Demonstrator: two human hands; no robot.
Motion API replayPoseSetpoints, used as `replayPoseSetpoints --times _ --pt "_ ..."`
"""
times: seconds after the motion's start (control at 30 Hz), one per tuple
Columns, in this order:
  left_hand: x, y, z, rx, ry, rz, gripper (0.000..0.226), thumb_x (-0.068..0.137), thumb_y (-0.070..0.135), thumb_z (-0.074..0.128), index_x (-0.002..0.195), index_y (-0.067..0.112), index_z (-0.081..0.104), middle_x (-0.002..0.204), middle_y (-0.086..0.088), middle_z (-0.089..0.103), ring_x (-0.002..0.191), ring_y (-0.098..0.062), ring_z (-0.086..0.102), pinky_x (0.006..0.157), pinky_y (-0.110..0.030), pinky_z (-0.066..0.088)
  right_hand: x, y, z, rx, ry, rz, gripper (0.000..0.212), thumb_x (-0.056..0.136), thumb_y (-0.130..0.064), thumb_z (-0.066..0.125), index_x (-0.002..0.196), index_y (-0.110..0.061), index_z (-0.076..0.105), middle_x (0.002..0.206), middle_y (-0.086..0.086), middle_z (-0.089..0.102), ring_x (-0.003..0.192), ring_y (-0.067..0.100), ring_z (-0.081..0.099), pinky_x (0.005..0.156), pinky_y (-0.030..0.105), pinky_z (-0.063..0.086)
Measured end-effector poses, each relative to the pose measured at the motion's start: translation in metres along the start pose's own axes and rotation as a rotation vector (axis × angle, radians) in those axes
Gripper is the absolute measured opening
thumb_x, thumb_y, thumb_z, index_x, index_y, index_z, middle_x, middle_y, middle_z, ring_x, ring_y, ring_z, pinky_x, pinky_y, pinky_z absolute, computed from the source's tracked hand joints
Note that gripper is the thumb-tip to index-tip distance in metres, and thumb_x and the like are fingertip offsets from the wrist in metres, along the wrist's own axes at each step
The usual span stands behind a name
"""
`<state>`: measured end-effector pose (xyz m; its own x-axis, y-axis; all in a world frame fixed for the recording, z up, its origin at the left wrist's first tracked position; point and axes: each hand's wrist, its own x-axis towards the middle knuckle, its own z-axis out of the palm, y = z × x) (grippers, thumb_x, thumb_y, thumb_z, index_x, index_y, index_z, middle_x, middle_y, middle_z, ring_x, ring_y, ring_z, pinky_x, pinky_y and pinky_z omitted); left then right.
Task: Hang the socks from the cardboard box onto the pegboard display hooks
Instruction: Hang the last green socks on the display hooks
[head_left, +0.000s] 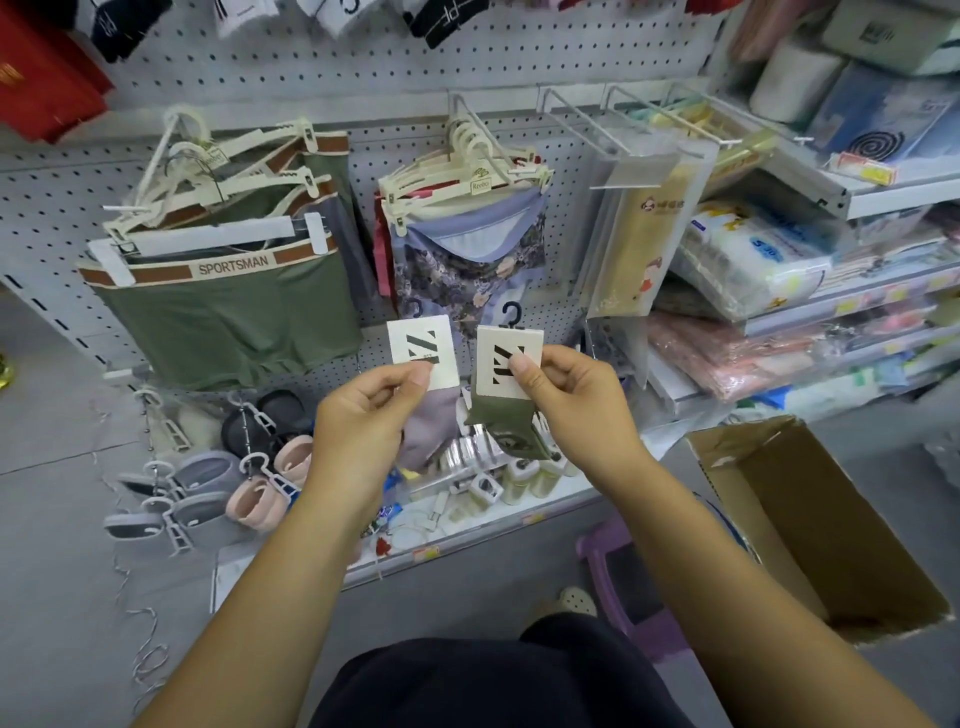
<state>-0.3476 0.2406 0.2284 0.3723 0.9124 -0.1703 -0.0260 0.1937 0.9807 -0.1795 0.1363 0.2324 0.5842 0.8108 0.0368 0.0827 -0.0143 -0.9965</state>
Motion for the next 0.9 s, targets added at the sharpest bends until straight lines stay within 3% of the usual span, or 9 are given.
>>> replayPoseSetpoints --times 0.1,0.2,0.27,0.4,0.5,0.67,0.77,0.83,0.9 --pt "0.002 0.02 0.005 0.055 0.01 0.121 0.01 0.091 0.018 0.075 0.095 0.027 0.077 0.102 0.01 0.079 0.102 -0.005 0.072 0.087 -0.025 0.057 0.008 -0.018 -0.004 -0.019 0.0 -0.039 0.016 0.099 -0.024 0.064 0.107 -0.014 0.074 0.092 0.007 0.08 0.091 0.021 0.077 0.081 0.037 0.061" --pt "0.008 0.046 0.015 0.079 0.02 0.229 0.012 0.091 0.017 0.075 0.095 0.028 0.073 0.099 0.012 0.078 0.091 -0.005 0.071 0.081 -0.033 0.057 0.02 -0.04 -0.012 -0.039 -0.01 -0.12 0.015 0.097 -0.036 0.067 0.099 -0.024 0.075 0.09 0.032 0.071 0.094 0.049 0.069 0.08 0.057 0.056" --pt "0.014 0.064 0.024 0.095 0.01 0.287 0.013 0.092 0.015 0.074 0.095 0.026 0.069 0.092 0.011 0.077 0.08 -0.009 0.066 0.074 -0.034 0.056 0.033 -0.057 -0.018 -0.025 -0.006 -0.156 0.016 0.096 -0.036 0.068 0.101 -0.022 0.073 0.091 0.037 0.068 0.093 0.057 0.063 0.077 0.061 0.056" --pt "0.036 0.103 0.043 0.093 -0.003 0.396 0.022 0.091 0.008 0.073 0.104 0.02 0.06 0.088 0.005 0.077 0.072 -0.006 0.067 0.06 -0.023 0.055 0.063 -0.094 -0.031 0.041 0.036 -0.189 0.02 0.098 -0.019 0.065 0.115 -0.009 0.065 0.088 0.012 0.079 0.084 0.022 0.077 0.069 0.032 0.061" --pt "0.057 0.133 0.06 0.085 -0.002 0.457 0.031 0.092 0.003 0.07 0.11 0.021 0.053 0.097 0.01 0.079 0.087 -0.001 0.074 0.059 -0.02 0.056 0.093 -0.117 -0.038 0.047 0.055 -0.229 0.025 0.1 -0.021 0.062 0.123 -0.016 0.056 0.089 0.015 0.078 0.085 0.023 0.076 0.071 0.036 0.063" --pt "0.099 0.18 0.086 0.125 0.04 0.57 0.049 0.095 0.007 0.068 0.127 0.038 0.047 0.102 0.018 0.078 0.089 -0.006 0.075 0.07 -0.033 0.062 0.159 -0.15 -0.053 0.111 0.057 -0.266 0.016 0.105 -0.021 0.053 0.121 -0.024 0.052 0.084 -0.01 0.079 0.077 0.004 0.074 0.063 0.02 0.056" --pt "0.128 0.209 0.104 0.155 0.089 0.636 0.044 0.097 0.011 0.067 0.132 0.032 0.052 0.101 0.019 0.076 0.094 0.002 0.073 0.078 -0.022 0.059 0.202 -0.175 -0.064 0.144 0.068 -0.284 0.017 0.105 -0.02 0.053 0.121 -0.022 0.054 0.083 -0.008 0.079 0.075 0.005 0.073 0.062 0.021 0.057" --pt "0.146 0.226 0.117 0.194 0.129 0.682 0.034 0.097 0.013 0.067 0.127 0.025 0.059 0.1 0.023 0.072 0.091 0.011 0.069 0.075 -0.011 0.055 0.234 -0.191 -0.07 0.147 0.064 -0.314 0.018 0.105 -0.021 0.053 0.123 -0.022 0.053 0.088 -0.001 0.079 0.079 0.011 0.074 0.067 0.027 0.059" --pt "0.162 0.241 0.128 0.211 0.165 0.701 0.03 0.097 0.014 0.068 0.124 0.025 0.062 0.102 0.018 0.073 0.091 0.01 0.07 0.072 -0.01 0.055 0.267 -0.206 -0.077 0.138 0.071 -0.355 0.021 0.105 -0.021 0.054 0.126 -0.022 0.053 0.089 0.003 0.079 0.081 0.014 0.074 0.068 0.031 0.058"
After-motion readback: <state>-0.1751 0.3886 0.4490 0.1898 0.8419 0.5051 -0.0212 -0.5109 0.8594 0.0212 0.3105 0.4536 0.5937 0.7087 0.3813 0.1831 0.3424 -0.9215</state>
